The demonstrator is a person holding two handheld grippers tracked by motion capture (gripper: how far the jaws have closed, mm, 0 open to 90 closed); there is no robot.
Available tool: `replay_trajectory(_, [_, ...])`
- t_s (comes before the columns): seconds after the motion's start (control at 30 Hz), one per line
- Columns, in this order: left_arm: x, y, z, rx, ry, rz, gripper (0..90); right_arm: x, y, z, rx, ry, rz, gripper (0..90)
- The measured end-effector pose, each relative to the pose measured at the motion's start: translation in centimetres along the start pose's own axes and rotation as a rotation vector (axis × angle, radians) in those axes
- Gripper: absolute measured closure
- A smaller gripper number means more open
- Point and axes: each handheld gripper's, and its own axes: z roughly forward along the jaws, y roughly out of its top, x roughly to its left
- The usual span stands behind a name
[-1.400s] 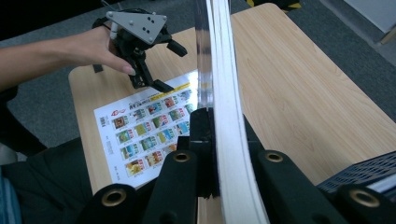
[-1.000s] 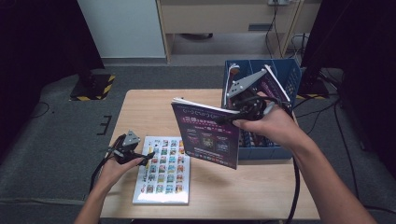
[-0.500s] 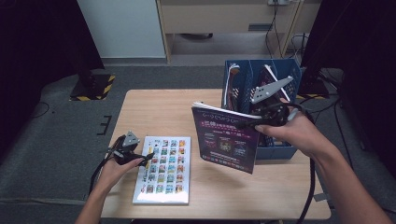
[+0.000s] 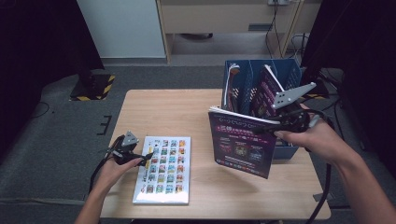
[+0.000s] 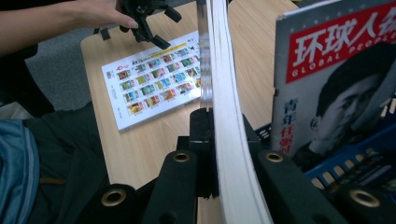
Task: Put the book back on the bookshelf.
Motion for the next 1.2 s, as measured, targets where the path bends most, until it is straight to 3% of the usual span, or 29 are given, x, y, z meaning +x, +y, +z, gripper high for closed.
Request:
replay_trajectory(0.23, [0.1,-0.1,0.0,-0.001,-0.001,-0.006,5.3,-0.5,-1.5,-1.6,-0.013,-0.009,0.021,82.8])
replay_trajectory(0.7, [0.1,-0.2,0.2,0.011,-0.003,-0.003,5.3,-0.9,-4.1,-6.0,-0.025,-0.074,0.062,82.8])
replay_trajectory(1.0, [0.2,-0.3,0.1,0.011,-0.004,-0.009,5.2,-1.3,-5.0,-7.6,-0.024,-0.114,0.090,82.8])
replay_trajectory(1.2, [0.1,-0.4,0.4,0.021,-0.008,-0.009,5.0,-1.0,-4.6,-9.1,-0.045,-0.142,0.101,82.8])
